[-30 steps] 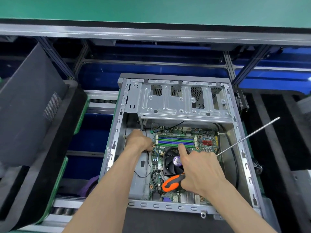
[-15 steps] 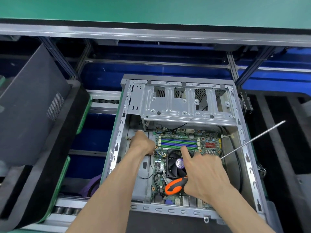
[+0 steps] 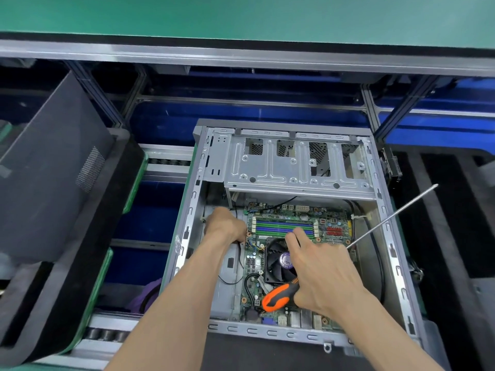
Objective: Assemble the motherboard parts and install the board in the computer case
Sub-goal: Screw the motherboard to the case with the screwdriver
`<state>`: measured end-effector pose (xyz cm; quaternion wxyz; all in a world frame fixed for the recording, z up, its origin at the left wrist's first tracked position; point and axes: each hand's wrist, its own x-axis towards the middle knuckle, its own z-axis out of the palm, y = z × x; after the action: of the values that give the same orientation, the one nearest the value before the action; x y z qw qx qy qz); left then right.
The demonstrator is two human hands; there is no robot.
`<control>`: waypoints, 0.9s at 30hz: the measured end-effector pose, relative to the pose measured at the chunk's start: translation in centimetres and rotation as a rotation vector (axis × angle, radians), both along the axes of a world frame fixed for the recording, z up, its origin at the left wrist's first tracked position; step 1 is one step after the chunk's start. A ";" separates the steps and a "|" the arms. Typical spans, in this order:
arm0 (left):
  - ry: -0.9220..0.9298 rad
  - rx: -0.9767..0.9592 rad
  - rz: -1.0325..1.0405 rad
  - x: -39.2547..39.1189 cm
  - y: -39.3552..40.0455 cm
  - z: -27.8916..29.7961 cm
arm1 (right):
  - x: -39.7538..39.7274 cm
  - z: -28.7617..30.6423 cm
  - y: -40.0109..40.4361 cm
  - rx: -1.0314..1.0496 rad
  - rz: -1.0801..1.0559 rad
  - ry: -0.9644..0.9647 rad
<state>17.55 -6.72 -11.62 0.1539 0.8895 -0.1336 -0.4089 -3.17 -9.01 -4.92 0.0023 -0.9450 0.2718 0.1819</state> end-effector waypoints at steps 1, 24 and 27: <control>0.010 -0.030 0.020 0.1 -0.1 -0.1 | 0.0 0.0 0.0 0.007 0.002 -0.004; -0.019 -0.193 0.094 -0.3 0.1 -0.9 | -0.1 -0.3 0.1 -0.040 0.004 -0.025; 0.011 -0.219 0.101 -0.3 0.2 -1.2 | -0.1 -0.2 0.3 -0.035 -0.016 -0.030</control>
<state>17.30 -6.48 -12.83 0.2713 0.8707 -0.1314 -0.3887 -3.28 -8.76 -5.10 -0.0087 -0.9453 0.2826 0.1626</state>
